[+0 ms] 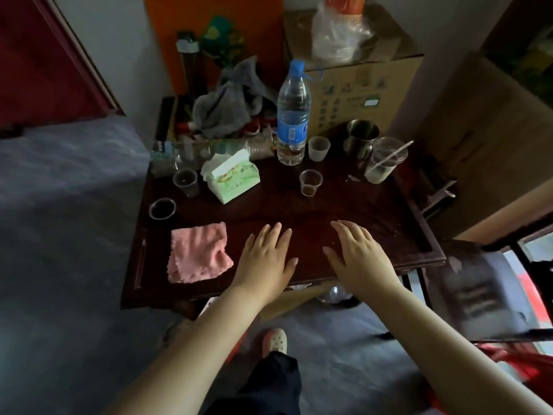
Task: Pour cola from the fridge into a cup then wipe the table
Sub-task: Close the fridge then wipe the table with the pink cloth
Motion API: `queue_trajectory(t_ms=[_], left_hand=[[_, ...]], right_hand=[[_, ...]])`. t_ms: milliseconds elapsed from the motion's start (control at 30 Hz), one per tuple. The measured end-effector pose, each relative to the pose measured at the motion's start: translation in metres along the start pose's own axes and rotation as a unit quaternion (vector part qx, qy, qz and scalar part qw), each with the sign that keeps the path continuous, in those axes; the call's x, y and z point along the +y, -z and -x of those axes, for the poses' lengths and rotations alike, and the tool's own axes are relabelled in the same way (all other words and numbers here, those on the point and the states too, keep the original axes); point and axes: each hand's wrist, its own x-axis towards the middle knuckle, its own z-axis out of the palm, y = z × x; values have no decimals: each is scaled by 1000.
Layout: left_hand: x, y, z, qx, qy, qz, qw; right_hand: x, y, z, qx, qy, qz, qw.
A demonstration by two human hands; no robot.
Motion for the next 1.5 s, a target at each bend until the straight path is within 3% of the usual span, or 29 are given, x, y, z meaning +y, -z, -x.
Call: queue_trajectory(t_ms=[233,433,767,900,1067,1333,1500], left_hand=[[-8,-40,-56,-71,-18,7,997],[1,-70,-81,-127,-1,13,992],[28,-103,-106,-205,93,59,973],[38,-111,-105,-206,125,60,969],[39,-110,-109,-196,135,64,969],[37,-112,-108,-187,137,75,970],[36,-114,-107,-179,137,74,971]], right_hand=[[30,-27,-55,-34,-34,-3,999],[64,-60,-76,-117,-67,-25,991],[122,-100,-93,-277,-18,27,960],[132,-105,-90,-299,17,74,951],[130,-96,-114,-252,33,61,965],[105,-69,-202,-78,53,-58,994],[86,-69,-245,-89,81,-62,991]])
